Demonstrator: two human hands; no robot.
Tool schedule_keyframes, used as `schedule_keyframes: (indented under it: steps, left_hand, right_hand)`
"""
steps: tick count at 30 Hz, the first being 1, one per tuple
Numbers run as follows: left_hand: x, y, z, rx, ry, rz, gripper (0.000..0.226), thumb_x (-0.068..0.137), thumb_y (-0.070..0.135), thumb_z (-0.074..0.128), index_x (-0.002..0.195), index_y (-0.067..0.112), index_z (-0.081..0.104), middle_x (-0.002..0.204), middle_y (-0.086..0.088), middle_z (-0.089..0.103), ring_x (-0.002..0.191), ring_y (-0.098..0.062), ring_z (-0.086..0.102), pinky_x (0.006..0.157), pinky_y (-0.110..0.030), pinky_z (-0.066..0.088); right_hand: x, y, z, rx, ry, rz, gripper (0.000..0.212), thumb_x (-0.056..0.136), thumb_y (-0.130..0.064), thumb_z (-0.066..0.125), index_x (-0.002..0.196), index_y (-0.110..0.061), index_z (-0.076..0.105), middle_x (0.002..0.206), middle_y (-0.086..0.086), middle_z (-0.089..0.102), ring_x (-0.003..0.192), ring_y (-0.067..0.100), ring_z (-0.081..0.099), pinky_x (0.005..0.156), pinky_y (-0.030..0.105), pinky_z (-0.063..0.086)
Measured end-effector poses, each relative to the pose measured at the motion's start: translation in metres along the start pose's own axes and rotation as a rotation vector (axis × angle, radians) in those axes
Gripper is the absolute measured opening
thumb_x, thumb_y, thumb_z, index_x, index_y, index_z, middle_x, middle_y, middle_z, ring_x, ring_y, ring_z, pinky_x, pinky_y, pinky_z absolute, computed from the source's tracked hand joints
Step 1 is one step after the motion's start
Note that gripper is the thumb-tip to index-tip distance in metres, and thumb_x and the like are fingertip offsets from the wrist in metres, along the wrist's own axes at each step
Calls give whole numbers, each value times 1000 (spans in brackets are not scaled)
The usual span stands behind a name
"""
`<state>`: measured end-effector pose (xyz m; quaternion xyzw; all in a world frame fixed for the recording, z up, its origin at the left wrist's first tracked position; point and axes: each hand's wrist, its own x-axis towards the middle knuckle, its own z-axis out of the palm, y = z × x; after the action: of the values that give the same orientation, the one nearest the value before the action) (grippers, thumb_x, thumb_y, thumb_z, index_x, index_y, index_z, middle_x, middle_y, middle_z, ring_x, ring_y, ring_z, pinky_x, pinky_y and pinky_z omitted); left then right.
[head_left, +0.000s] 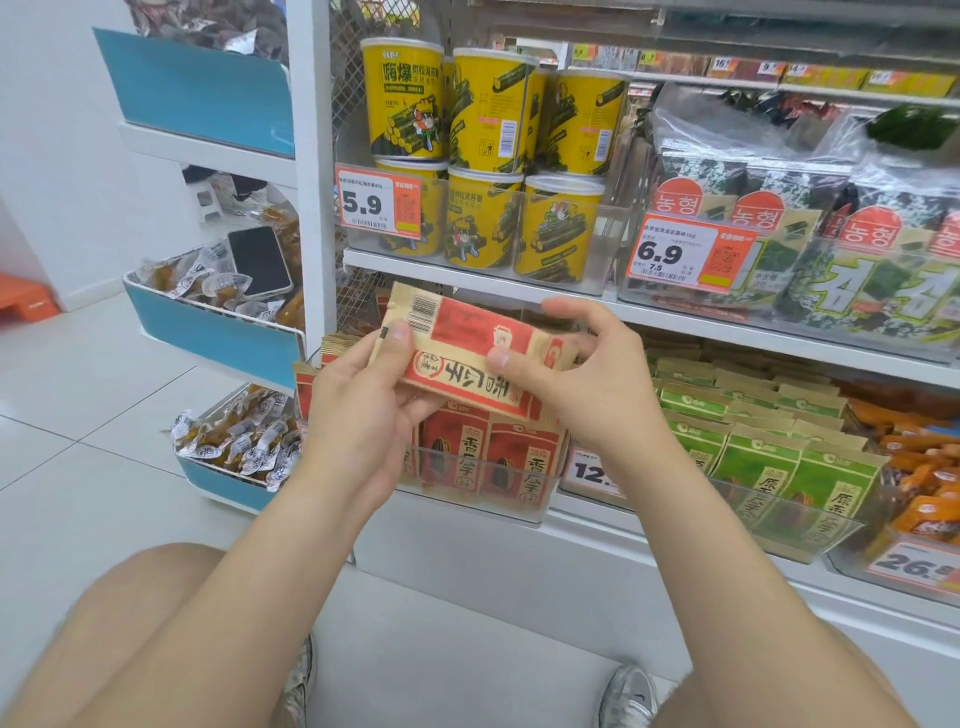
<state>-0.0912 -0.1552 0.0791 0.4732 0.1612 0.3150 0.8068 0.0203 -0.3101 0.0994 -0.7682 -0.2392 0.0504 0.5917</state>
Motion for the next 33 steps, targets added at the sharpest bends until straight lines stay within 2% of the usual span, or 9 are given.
schedule_keyframes:
  steps: [3,6,10,12,16,21,25,28,33]
  left_hand:
    - [1,1,3,-167,34,-41,23,113,21,52,115,7,70,108,-13,82,104,-24,80,80,-35,66]
    - [3,2,1,-162,51,-96,16,111,16,56,107,10,71,107,-14,81,104,-26,80,78,-37,66]
    - [3,2,-3,274,-26,-95,13,100,5,56,110,2,64,104,-15,82,101,-32,80,83,-42,64]
    - [2,-1,-3,502,-84,-30,23,104,17,57,107,-6,62,99,-17,80,100,-34,78,88,-49,63]
    - [-10,1,4,707,-220,89,61,111,56,39,106,5,74,96,-10,79,96,-28,75,89,-42,58]
    - [-18,-4,7,695,-193,251,49,112,51,33,108,20,71,92,-4,79,85,-20,78,79,-42,62]
    - [-17,-7,7,723,-138,283,48,114,49,36,106,17,71,90,-2,79,83,-19,78,84,-57,62]
    - [-16,-7,8,742,-123,284,46,113,48,37,105,18,71,89,0,79,82,-17,78,84,-56,63]
    - [-13,-6,6,718,-83,264,49,114,47,38,102,15,73,88,-1,80,81,-20,78,82,-54,63]
  right_hand:
    - [-2,-3,0,251,-168,167,36,89,-28,88,120,-19,73,103,0,84,96,16,81,93,46,64]
    - [-6,-6,8,410,-134,130,21,99,-19,77,119,-14,75,102,3,84,91,16,80,78,32,63]
    - [-6,-9,7,532,111,21,9,100,-15,75,108,-12,77,87,4,82,73,12,75,62,25,59]
    - [-5,-9,2,465,133,21,6,98,-15,78,103,-13,77,85,4,82,74,16,77,65,31,61]
    - [-9,-10,-2,171,-87,-33,12,94,-16,83,106,-16,78,88,3,83,84,21,81,75,36,65]
    - [-15,-8,10,381,-111,-14,24,103,-31,70,104,-10,79,91,9,83,83,22,81,75,34,64]
    - [-13,-4,20,376,-92,7,45,109,-41,58,95,-4,78,90,20,80,80,29,74,82,45,59]
    - [-10,-3,20,426,-94,40,48,110,-40,57,103,3,77,96,27,77,86,32,75,93,54,60]
    - [-9,-5,18,391,-123,37,51,110,-41,55,101,4,77,94,16,82,85,26,78,81,38,62]
